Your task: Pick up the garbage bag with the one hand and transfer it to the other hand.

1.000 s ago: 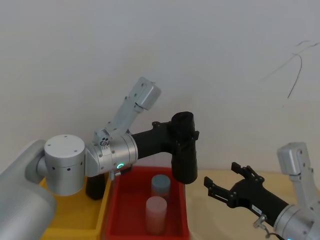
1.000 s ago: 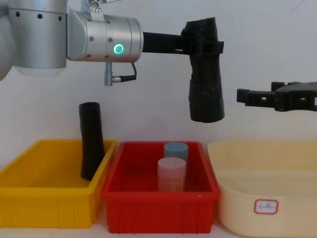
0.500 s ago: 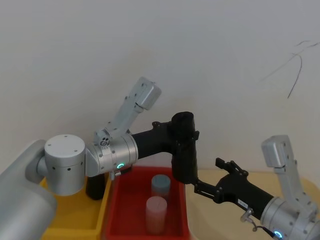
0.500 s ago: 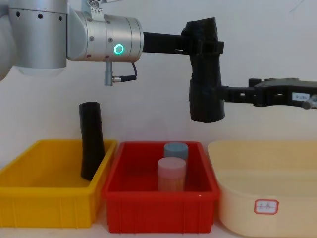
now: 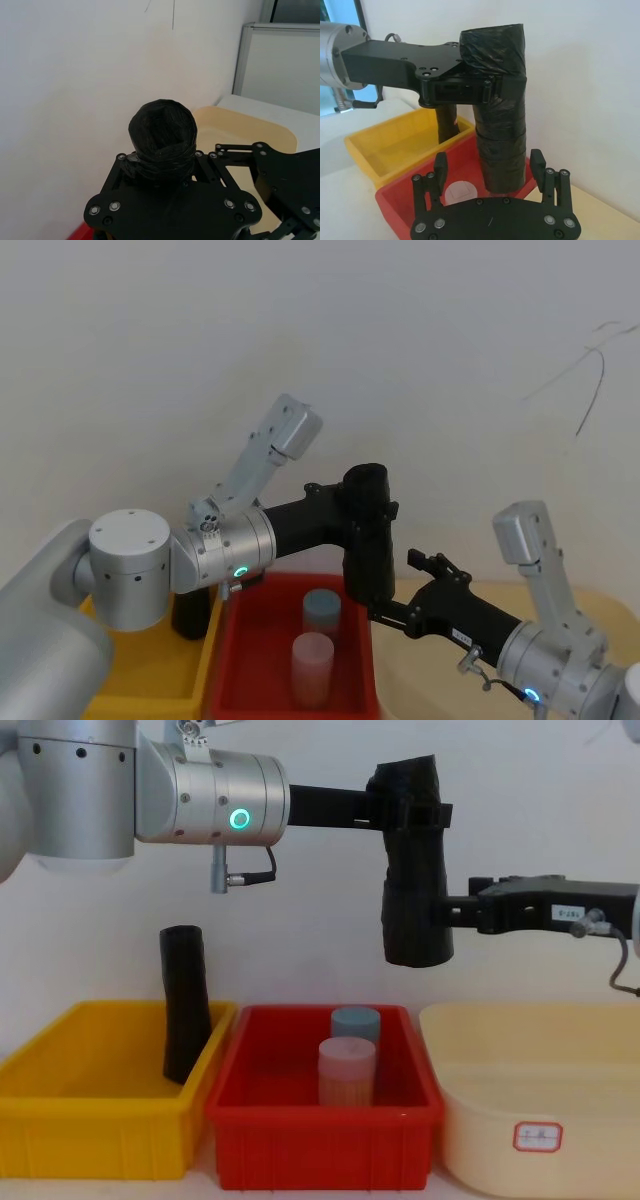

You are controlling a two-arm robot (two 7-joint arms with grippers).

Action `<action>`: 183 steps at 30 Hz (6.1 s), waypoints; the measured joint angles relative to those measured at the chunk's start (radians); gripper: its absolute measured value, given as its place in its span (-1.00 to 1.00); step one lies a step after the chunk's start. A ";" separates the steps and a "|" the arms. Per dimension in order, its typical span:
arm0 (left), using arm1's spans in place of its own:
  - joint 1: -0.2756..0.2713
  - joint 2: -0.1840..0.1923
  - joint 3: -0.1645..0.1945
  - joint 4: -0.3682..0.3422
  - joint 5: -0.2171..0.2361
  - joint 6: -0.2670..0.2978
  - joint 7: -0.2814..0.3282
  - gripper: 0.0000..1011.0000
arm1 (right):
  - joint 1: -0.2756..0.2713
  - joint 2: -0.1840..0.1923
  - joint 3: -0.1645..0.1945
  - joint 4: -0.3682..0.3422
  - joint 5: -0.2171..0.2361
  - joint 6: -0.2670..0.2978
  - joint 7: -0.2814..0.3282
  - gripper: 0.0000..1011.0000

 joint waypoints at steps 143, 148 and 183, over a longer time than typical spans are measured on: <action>0.000 0.000 0.000 0.000 0.000 0.000 0.000 -0.22 | 0.236 -0.087 -0.111 0.367 0.036 -0.094 0.115 0.11; 0.000 0.000 0.000 0.000 0.000 0.000 0.000 0.04 | 0.233 -0.082 -0.111 0.362 0.043 -0.097 0.124 0.11; -0.013 0.021 0.002 0.011 -0.047 -0.009 -0.086 0.98 | 0.208 -0.077 -0.058 0.342 0.045 -0.141 0.025 0.11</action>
